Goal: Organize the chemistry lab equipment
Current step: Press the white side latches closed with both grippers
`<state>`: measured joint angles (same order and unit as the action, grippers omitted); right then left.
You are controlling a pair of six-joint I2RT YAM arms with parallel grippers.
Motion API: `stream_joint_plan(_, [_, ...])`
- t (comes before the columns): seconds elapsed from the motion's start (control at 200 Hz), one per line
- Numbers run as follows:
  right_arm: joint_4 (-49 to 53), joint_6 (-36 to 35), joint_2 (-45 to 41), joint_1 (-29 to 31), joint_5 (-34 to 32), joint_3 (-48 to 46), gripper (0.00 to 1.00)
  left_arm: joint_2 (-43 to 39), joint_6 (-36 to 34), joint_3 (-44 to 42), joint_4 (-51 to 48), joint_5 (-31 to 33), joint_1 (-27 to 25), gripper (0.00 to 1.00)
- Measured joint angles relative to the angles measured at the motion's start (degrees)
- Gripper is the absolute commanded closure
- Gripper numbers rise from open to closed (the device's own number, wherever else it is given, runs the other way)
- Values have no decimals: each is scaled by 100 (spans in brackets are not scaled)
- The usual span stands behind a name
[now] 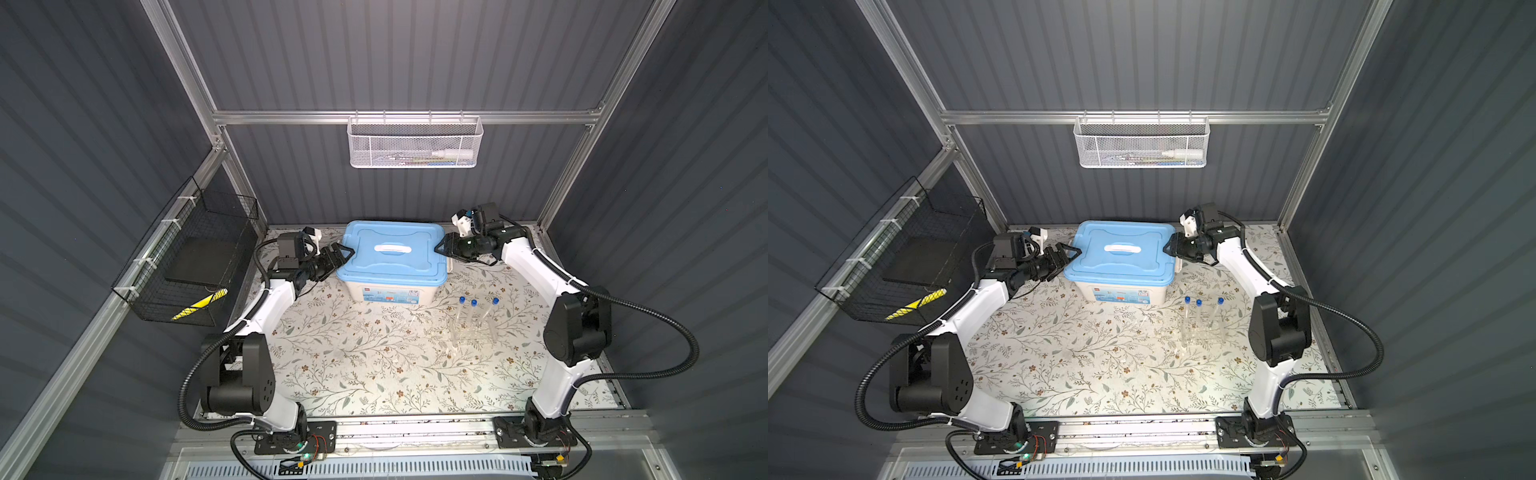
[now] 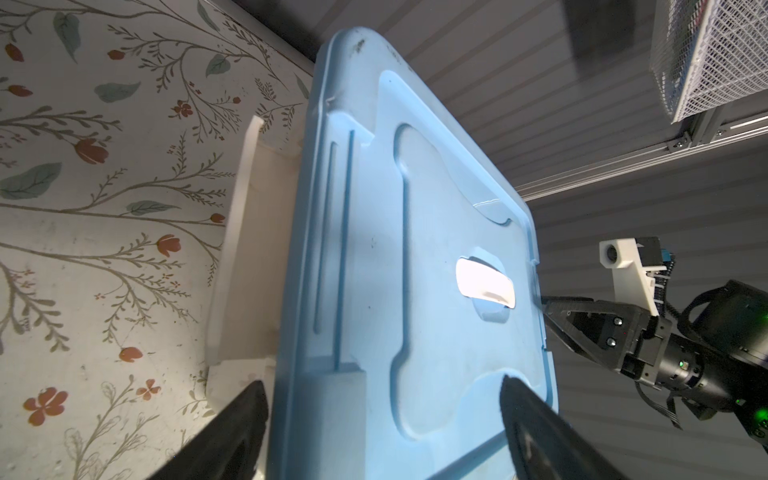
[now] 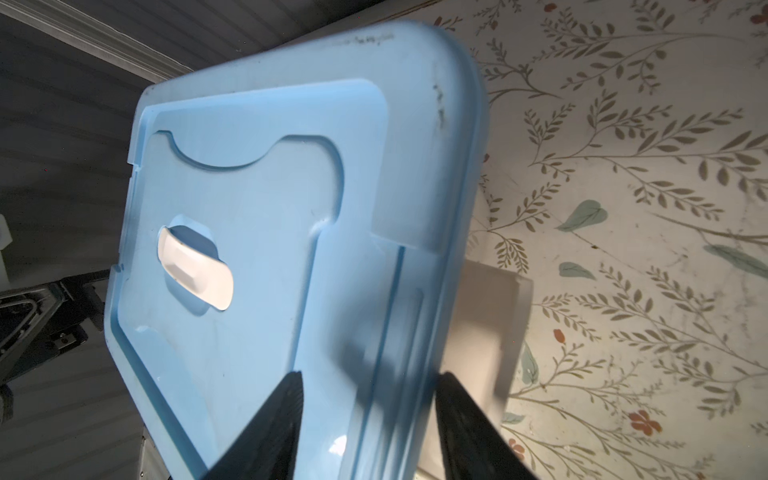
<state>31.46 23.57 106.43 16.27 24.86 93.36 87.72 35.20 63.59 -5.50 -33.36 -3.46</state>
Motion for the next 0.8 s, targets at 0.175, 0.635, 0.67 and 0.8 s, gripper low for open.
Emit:
stream_joint_plan(0.175, [52, -26, -175, 0, -216, -254, 38, 9, -15, 20, -7, 39, -26, 11])
stream_joint_plan(0.635, [-98, -212, -581, -234, -214, -411, 1, 4, -455, 269, -483, 356, 284, 0])
stream_joint_plan(0.67, [-170, -203, -645, -317, -142, -505, 1, 4, -492, 269, -490, 334, 334, 0])
stream_joint_plan(0.8, [-557, -127, -726, -608, 208, -981, 1, 151, -592, 317, -407, 9, 487, 0])
